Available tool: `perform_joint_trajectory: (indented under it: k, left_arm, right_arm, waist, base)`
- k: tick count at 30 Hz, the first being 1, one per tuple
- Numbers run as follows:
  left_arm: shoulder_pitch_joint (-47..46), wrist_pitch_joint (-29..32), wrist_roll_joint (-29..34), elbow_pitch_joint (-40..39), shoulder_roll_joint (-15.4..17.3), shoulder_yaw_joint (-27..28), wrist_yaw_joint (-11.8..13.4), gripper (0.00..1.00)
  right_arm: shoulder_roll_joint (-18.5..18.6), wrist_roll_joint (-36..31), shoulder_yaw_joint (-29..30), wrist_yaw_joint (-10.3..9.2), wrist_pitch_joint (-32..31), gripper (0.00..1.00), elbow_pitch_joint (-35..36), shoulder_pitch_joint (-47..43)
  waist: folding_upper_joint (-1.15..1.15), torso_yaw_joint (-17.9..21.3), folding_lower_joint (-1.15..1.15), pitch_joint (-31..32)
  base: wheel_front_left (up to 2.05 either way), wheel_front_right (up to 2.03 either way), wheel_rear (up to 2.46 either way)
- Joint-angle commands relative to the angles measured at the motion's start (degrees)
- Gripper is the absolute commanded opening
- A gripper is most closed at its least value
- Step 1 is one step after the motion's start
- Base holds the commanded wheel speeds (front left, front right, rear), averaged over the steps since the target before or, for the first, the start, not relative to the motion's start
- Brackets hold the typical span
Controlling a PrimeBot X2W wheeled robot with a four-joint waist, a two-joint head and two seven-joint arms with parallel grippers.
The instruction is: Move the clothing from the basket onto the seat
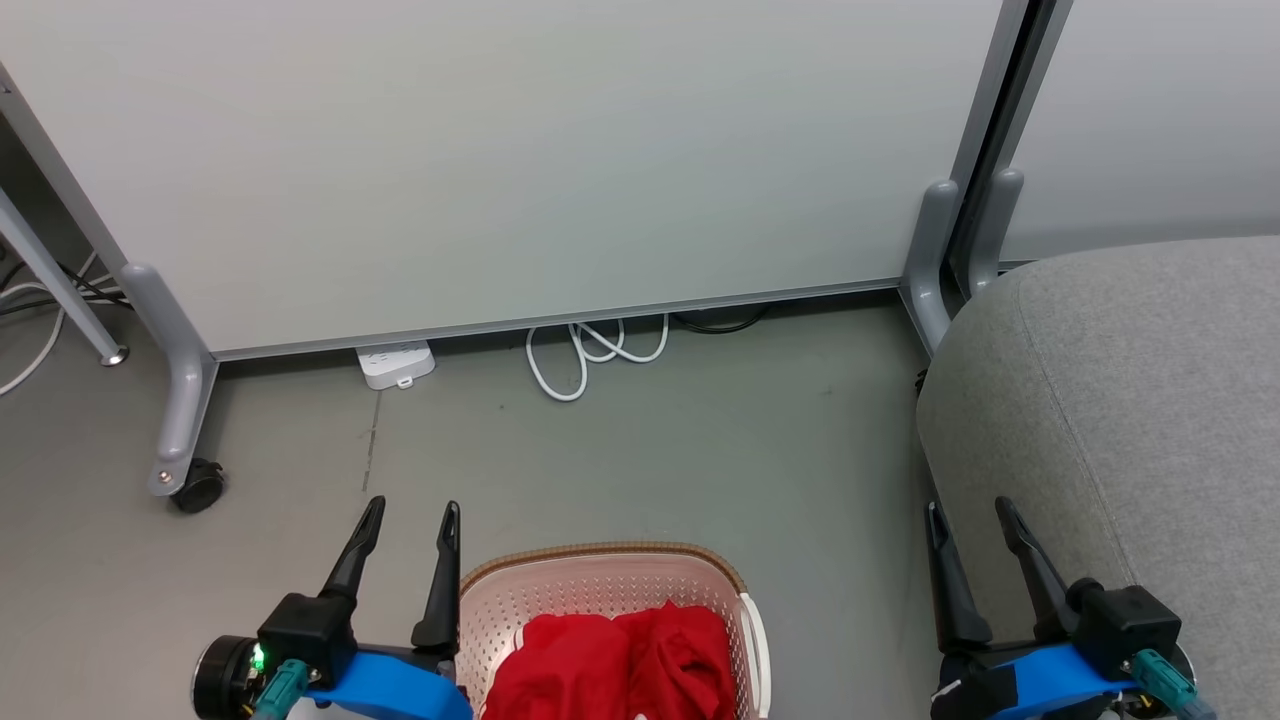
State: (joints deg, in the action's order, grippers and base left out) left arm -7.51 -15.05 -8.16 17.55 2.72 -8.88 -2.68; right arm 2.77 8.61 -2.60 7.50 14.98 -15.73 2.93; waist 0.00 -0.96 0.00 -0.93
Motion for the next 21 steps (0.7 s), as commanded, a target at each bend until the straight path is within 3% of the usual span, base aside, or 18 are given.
perform_joint_trajectory:
  k: [1, 8, 21]
  left_arm:
    - [-1.0, -0.2, 0.2, 0.6, 0.3, -0.2, -0.5, 1.0]
    - [-4.1, -0.2, 1.2, 3.9, 0.3, -1.6, -1.9, 1.0]
    - [-15.1, -0.2, 4.1, 18.9, 0.9, -5.3, -4.4, 1.0]
  right_arm:
    - [0.2, 0.1, -0.1, -0.02, 0.3, 1.0, -0.1, -0.6]
    - [0.2, 0.0, -0.2, -0.02, 0.3, 1.0, 0.1, 1.0]
    - [0.2, -0.5, -0.3, -0.02, 0.3, 1.0, 1.3, 5.4]
  waist:
    - [0.0, 0.1, 0.0, -0.2]
    - [0.0, 1.0, 0.0, -2.0]
    - [0.0, 4.1, 0.0, -11.0]
  base:
    - [0.0, 0.0, 0.0]
    - [0.0, 0.0, 0.0]
    - [0.0, 0.0, 0.0]
